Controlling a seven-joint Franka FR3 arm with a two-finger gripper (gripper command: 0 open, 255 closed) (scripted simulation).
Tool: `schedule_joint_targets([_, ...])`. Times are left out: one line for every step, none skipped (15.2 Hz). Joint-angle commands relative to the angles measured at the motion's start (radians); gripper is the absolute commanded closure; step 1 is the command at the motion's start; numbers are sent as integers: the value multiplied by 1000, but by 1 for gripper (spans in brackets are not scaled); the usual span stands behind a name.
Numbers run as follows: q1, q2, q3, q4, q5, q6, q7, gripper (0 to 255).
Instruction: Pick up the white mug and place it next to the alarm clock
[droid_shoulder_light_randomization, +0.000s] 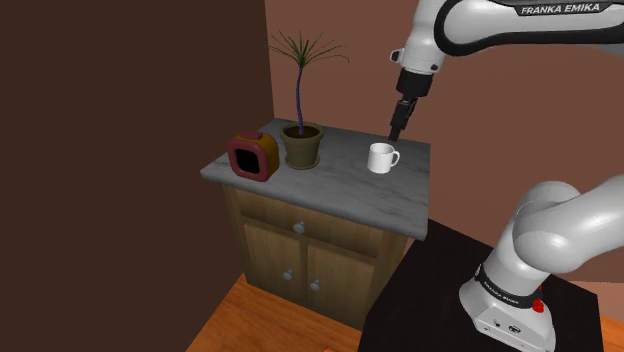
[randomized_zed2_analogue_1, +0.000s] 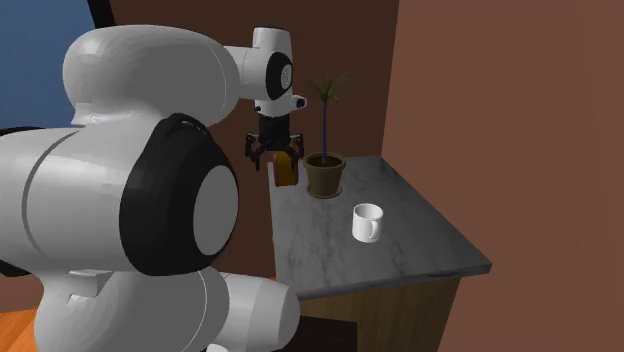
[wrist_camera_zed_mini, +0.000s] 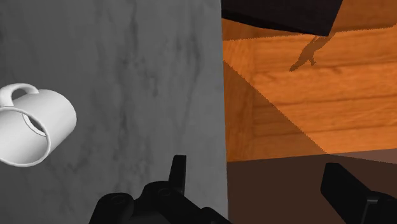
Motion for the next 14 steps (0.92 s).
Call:
schedule_joint_targets([-12,31,-29,-23,-20,49,-41,0])
schedule_joint_targets([-18,52,-42,-28,-29,71,-59,0])
schedule_joint_targets([-23,74,-54,-31,-38,93,-77,0])
schedule_joint_targets([-28,97,-67,-32,-45,115,-94,0])
schedule_joint_targets([-33,121,-80,-33,-53,136,-112,0])
schedule_joint_targets([-38,146,-92,-32,-60,158,-129,0])
schedule_joint_targets([-43,172,-105,-30,-66,180,-147,0])
schedule_joint_targets([-48,199,-117,-27,-72,201,-164,0])
schedule_joint_targets([-52,227,-130,-22,-77,222,-181,0])
schedule_joint_targets([-57,256,-142,-17,-82,242,-199,0])
schedule_joint_targets([-61,285,-154,-10,-85,263,-216,0])
schedule_joint_targets([-65,315,-166,-1,-88,282,-233,0])
schedule_joint_targets([-68,346,-178,8,-90,302,-251,0])
schedule_joint_targets([-72,378,-189,19,-91,320,-268,0])
